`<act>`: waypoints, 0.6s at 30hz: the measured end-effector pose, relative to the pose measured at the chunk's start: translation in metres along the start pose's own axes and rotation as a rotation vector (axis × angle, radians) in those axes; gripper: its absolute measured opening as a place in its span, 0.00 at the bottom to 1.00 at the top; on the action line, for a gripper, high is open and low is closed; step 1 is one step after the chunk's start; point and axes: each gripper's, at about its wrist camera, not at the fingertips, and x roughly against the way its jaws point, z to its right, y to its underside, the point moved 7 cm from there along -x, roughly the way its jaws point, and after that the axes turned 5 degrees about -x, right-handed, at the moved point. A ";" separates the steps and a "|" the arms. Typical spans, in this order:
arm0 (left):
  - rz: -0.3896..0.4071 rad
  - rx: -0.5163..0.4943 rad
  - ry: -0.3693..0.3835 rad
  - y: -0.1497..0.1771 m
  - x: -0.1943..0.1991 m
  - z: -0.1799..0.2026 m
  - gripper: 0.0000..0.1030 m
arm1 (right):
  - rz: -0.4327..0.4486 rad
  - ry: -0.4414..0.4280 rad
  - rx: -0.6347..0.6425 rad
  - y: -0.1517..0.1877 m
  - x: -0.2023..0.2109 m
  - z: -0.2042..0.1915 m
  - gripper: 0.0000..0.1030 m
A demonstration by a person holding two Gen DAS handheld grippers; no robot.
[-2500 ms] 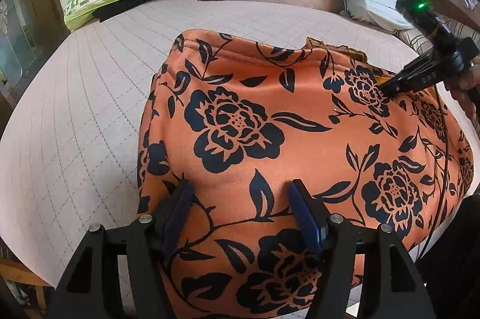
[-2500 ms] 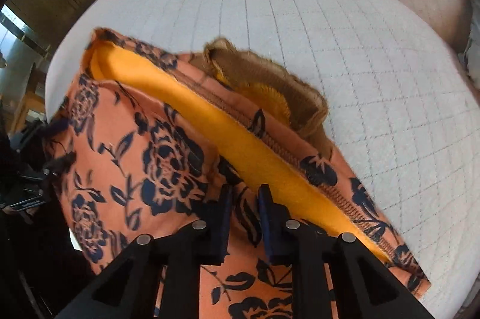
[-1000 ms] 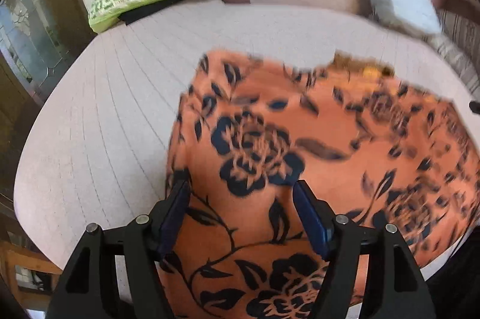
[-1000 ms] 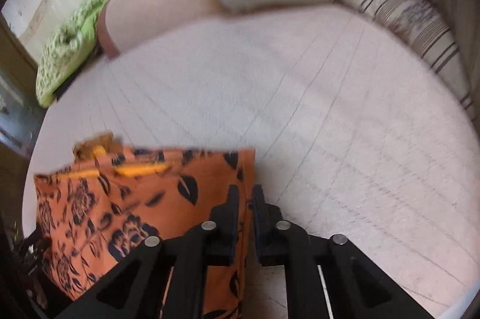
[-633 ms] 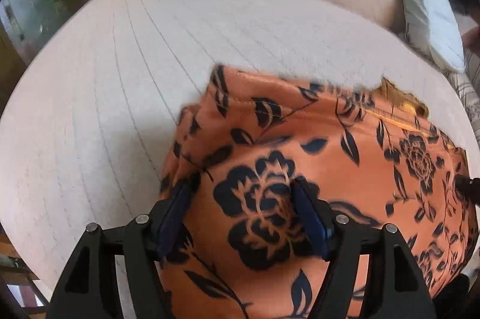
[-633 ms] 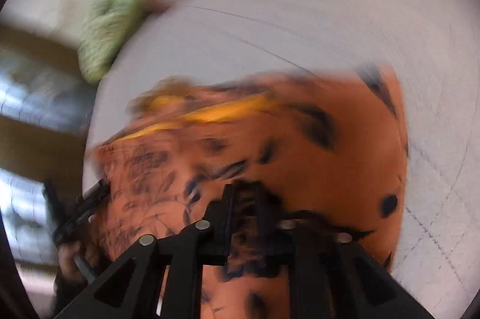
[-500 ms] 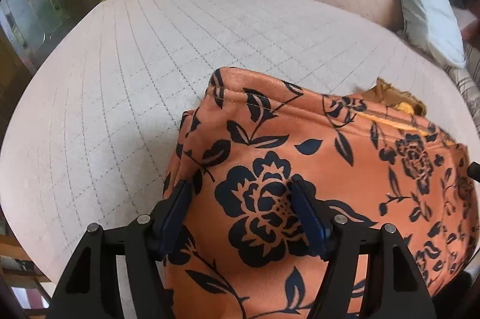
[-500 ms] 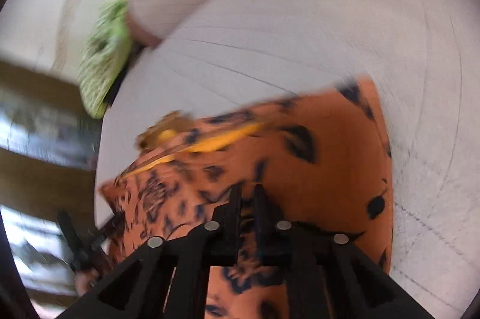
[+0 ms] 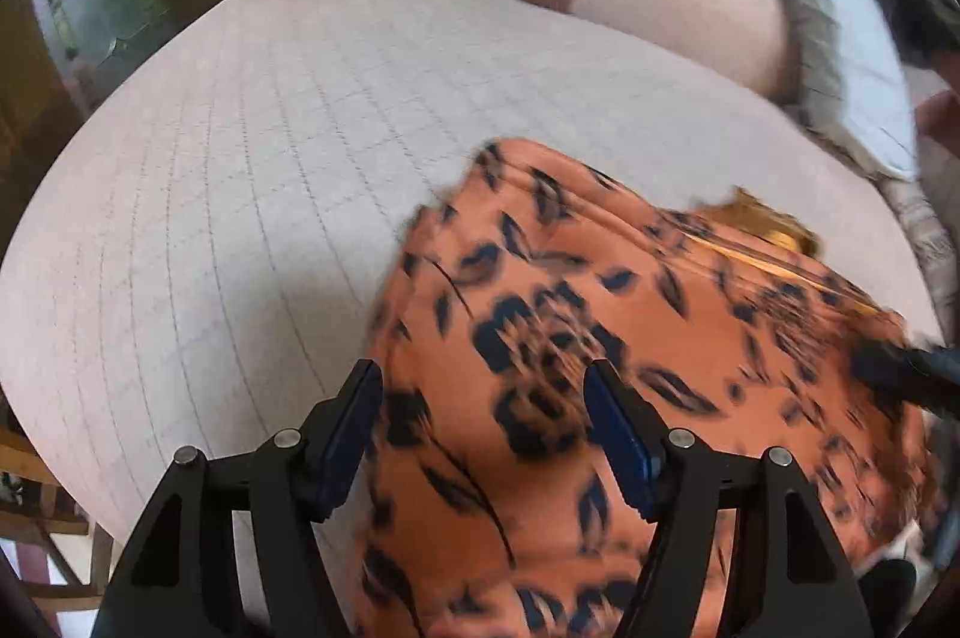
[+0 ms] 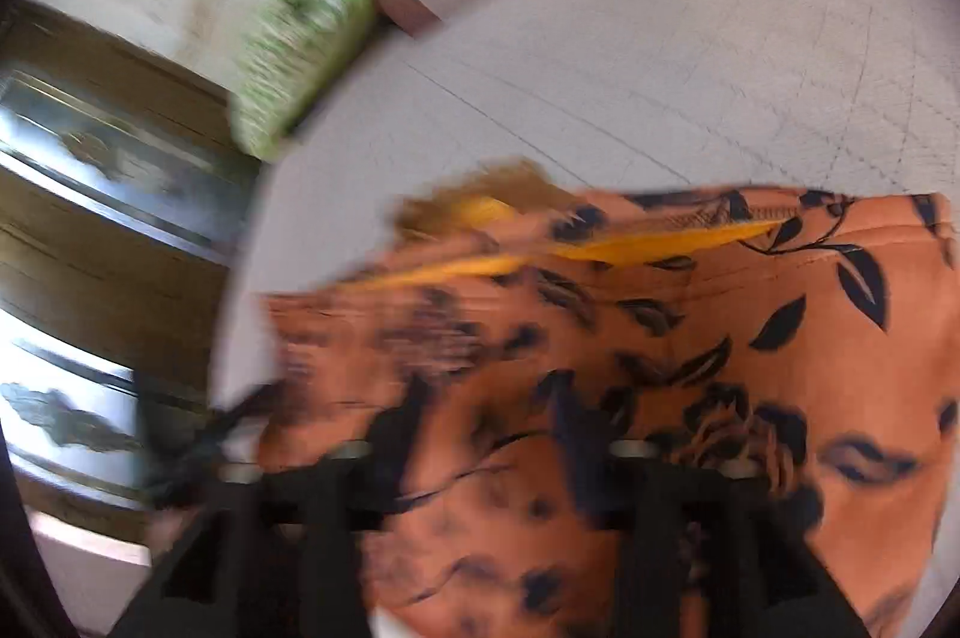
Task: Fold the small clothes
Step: 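Open the right tool and press the folded blouse flat with both tools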
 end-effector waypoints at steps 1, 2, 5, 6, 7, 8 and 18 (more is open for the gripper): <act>0.012 -0.024 0.023 0.007 0.008 0.007 0.69 | -0.002 -0.005 -0.048 -0.003 -0.011 0.008 0.53; 0.019 -0.040 0.023 0.014 0.014 0.010 0.69 | 0.037 -0.030 -0.085 -0.009 -0.014 0.009 0.53; 0.018 -0.057 0.049 0.028 0.022 0.022 0.69 | 0.105 -0.081 -0.101 -0.015 0.016 -0.008 0.53; 0.028 -0.072 0.053 0.032 0.024 0.025 0.69 | 0.124 -0.081 -0.074 -0.006 0.034 -0.012 0.53; 0.035 -0.087 0.040 0.035 0.024 0.026 0.70 | 0.138 -0.087 -0.062 0.000 0.042 -0.022 0.54; 0.023 -0.111 0.005 0.039 0.019 0.026 0.70 | 0.144 -0.104 -0.056 0.008 0.053 -0.024 0.57; 0.094 -0.162 -0.067 0.038 0.038 0.029 0.73 | 0.130 -0.060 0.012 0.069 0.050 -0.026 0.80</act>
